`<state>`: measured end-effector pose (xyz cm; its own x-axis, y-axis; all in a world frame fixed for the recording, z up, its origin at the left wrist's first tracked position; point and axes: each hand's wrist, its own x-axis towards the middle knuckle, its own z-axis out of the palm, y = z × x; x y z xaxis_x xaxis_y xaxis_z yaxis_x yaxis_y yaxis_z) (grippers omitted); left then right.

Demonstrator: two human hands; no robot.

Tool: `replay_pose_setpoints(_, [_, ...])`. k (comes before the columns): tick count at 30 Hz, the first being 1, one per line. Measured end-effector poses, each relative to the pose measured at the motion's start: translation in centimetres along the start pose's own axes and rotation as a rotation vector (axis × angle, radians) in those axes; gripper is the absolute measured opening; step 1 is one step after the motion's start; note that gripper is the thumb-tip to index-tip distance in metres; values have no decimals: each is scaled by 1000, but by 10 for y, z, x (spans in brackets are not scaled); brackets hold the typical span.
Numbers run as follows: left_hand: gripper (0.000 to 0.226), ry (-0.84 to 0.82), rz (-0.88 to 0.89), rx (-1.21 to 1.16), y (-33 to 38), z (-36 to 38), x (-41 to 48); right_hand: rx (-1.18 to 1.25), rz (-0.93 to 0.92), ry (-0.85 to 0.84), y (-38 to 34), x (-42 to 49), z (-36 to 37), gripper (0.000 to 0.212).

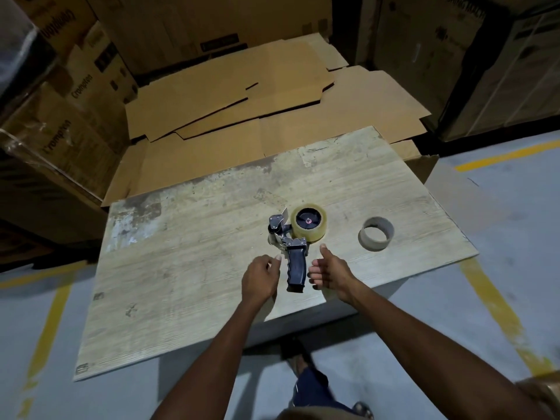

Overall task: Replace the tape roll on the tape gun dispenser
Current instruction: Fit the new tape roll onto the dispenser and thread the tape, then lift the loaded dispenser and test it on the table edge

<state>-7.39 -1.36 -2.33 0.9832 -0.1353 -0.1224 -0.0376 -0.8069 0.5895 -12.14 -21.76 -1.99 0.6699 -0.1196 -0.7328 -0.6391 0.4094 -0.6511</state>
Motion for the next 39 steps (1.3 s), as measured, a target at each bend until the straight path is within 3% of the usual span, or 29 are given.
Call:
replay_pose_setpoints(2, [31, 56, 69, 105, -5, -10, 4, -21, 91, -26, -2, 7, 11, 68])
replay_pose_setpoints(6, [43, 44, 221, 291, -13, -36, 13, 122, 223, -151, -4, 21, 22, 80])
replay_pose_setpoints(12, [48, -13, 216, 345, -29, -58, 23, 437, 300, -315, 3, 42, 27, 91])
replay_pose_setpoints(23, [44, -65, 264, 328, -31, -64, 39, 858, 337, -595, -12, 48, 36, 54])
replay_pose_setpoints(31, [42, -147, 186, 216, -27, -62, 50, 653, 374, -509, -57, 30, 37, 32])
replay_pose_setpoints(36, [32, -151, 74, 79, -23, -63, 59, 249, 373, -392, -105, 3, 13, 49])
replay_pose_setpoints(39, [27, -195, -5, -72, -18, -54, 54, -101, 380, -397, -147, -25, -6, 47])
